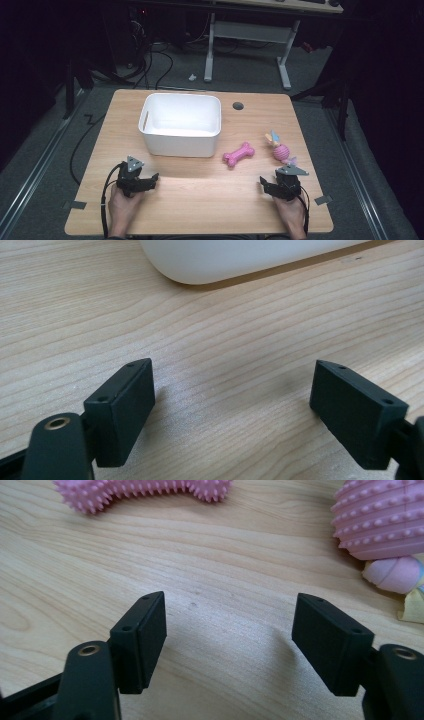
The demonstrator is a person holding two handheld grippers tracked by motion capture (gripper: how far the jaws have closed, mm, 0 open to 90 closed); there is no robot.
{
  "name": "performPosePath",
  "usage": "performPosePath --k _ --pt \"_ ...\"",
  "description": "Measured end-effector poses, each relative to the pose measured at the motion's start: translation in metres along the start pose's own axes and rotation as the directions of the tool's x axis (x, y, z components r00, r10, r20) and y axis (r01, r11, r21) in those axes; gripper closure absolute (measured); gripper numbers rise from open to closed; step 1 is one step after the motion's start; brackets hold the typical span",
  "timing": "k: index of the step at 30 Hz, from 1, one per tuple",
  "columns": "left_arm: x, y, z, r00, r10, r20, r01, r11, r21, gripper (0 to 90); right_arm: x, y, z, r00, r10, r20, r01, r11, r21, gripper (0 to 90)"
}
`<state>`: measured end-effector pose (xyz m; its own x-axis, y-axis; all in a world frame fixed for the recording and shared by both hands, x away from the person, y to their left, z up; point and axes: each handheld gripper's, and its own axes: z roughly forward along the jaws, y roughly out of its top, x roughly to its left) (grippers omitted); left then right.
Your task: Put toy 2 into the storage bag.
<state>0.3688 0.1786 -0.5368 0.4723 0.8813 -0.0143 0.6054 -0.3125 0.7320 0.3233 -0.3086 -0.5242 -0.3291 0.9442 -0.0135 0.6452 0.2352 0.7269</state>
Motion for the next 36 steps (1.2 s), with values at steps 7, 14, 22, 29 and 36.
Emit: performPosePath --k 7,14,22,29,36 --pt "0.0 0.0 0.0 1.0 -0.001 -0.001 0.001 1.0 0.0 18.6 0.002 0.006 -0.005 0.9997 -0.024 -0.005 0.024 1.0 -0.004 37.3" --pt "0.0 0.0 0.0 1.0 -0.002 -0.001 0.002 1.0 0.0 18.6 0.006 0.016 -0.004 0.9992 -0.031 -0.024 0.03 0.999 -0.011 39.6" --pt "0.0 0.0 0.0 1.0 -0.002 -0.002 0.002 1.0 0.0 18.6 0.009 0.028 -0.001 0.9986 -0.042 -0.031 0.042 0.999 -0.019 40.8" --pt "0.0 0.0 0.0 1.0 -0.002 -0.002 0.002 1.0 0.0 18.6 0.025 0.037 0.003 0.9957 -0.076 -0.053 0.075 0.997 -0.03 40.8" --pt "0.0 0.0 0.0 1.0 -0.002 -0.002 0.002 1.0 0.0 18.6 0.044 0.046 0.012 0.9898 -0.114 -0.086 0.111 0.993 -0.039 41.5"
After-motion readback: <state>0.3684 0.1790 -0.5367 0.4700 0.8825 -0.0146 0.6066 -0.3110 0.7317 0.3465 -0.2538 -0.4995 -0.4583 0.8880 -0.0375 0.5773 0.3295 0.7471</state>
